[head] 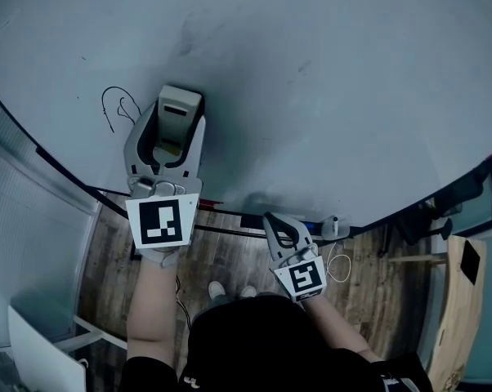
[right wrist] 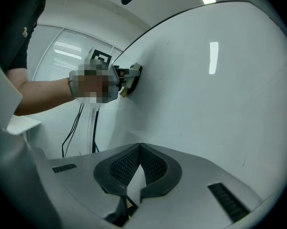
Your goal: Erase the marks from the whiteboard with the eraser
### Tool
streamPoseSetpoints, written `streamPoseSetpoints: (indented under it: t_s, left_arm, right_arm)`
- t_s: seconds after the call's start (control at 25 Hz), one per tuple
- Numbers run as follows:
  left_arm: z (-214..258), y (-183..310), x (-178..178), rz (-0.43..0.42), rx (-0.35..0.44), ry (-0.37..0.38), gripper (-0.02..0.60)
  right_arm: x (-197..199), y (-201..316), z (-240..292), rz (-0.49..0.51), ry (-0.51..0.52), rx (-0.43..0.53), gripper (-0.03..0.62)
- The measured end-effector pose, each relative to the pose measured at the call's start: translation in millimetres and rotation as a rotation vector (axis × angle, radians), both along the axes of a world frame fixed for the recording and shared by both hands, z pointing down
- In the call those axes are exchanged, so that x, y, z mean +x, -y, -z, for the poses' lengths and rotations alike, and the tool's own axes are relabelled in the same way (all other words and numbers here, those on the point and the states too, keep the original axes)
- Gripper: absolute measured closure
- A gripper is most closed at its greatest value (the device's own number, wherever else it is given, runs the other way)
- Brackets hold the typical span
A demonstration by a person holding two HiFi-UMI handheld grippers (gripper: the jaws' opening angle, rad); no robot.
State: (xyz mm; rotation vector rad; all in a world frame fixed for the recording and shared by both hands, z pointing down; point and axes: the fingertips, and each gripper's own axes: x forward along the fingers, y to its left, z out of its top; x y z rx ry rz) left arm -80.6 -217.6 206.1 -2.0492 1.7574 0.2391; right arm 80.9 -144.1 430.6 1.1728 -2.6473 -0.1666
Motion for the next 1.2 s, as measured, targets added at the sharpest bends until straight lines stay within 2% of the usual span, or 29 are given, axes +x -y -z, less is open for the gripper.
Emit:
streamPoseSetpoints:
  t_s: [0.24,0.68,0.84,1.04,1.2]
  left_arm:
    - [49,0,-9,0.01,0.101,0.075,0.314]
    - [112,3,-28,-0.008,0.157,0.05,0.313]
    - [109,-1,-29,-0.033,0.205,0.076,0.313]
    - [91,-2,-31,-0.019,0.238,0.148,0.313]
    - [62,-3,-34,-0.054,0.213,0.072,0.313]
  right_arm:
    - [8,1,5,0.024,0.022,0.009,0.565]
    - [2,4,-3,0.092,0.043,0.0,0.565]
    - [-8,10,-3,0.064,0.052,-0.003,0.565]
    - [-29,15,3,0.019,0.065,0.01,0.566]
    - [-51,11,1,0.002,0.054,0.008,0.566]
